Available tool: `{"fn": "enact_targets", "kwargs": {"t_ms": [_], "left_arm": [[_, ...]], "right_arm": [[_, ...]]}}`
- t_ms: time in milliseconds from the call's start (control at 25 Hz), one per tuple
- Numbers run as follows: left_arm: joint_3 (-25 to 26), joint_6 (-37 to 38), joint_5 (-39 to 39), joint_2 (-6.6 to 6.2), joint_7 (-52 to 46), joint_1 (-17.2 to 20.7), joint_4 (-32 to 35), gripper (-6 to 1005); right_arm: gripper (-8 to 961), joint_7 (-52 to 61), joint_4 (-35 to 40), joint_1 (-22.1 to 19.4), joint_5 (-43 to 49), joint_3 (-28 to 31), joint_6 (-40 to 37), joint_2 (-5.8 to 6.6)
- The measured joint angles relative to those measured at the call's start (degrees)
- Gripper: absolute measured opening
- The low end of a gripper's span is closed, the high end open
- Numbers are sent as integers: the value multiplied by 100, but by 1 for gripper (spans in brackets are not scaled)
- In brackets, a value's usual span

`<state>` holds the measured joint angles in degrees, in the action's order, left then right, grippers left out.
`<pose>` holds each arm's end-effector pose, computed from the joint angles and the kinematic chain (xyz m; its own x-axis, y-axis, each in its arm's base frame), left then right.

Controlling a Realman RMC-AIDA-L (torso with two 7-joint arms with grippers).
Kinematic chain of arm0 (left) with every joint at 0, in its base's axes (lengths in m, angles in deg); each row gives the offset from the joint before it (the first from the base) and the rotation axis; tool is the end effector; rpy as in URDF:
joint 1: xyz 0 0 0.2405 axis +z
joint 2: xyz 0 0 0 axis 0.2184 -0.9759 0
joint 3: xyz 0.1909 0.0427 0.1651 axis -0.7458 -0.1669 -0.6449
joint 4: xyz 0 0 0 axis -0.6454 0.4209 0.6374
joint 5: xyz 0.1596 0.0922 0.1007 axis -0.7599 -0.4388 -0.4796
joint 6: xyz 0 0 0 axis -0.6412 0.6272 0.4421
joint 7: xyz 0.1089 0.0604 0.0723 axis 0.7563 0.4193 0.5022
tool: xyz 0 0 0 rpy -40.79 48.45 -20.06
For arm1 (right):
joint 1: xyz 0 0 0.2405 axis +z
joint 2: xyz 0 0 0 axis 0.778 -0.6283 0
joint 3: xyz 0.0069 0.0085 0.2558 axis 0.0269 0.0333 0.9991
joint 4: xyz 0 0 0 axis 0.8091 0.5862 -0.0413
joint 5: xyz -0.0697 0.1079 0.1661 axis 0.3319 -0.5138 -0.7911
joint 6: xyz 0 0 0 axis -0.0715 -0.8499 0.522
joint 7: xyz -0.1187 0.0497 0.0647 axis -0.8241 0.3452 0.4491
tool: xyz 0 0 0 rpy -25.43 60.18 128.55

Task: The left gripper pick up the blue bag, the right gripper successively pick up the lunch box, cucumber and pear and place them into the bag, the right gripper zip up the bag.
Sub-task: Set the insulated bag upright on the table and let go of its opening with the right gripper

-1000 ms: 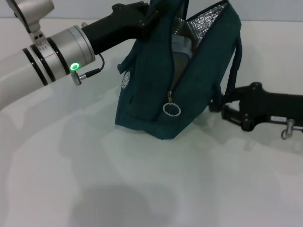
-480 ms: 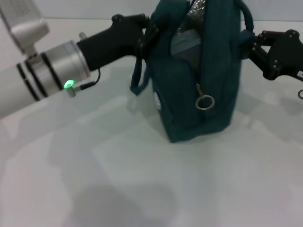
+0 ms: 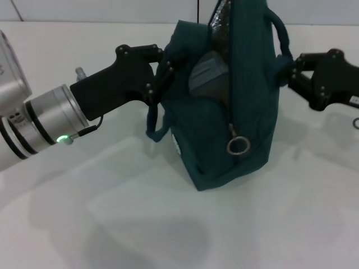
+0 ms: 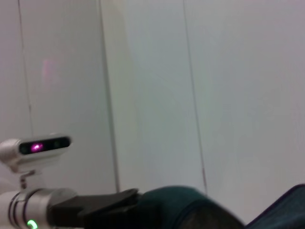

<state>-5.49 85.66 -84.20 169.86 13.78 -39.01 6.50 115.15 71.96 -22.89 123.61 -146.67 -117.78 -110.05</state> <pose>-0.2332 0.3267 -0.0216 0.6451 -0.0795 0.7600 0.3593 -0.8462 -0.3934 0.2168 0.3513 0.0149 0.7175 -0.0368 -0.6955 -0.2999 -0.9176 -0.2608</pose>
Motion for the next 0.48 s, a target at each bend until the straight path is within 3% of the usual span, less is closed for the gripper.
{"fn": "enact_targets", "kwargs": {"t_ms": [200,480], "left_arm": [[18,-88,186,-29,-67,-30,-180,114],[5,-100,180,-41,-56,-15,-189,114]], "right_arm": [[102,-22,-75,-41,61,-8,-51,-129],[122,-10,-77,-178,16,54,-300,-173]]}}
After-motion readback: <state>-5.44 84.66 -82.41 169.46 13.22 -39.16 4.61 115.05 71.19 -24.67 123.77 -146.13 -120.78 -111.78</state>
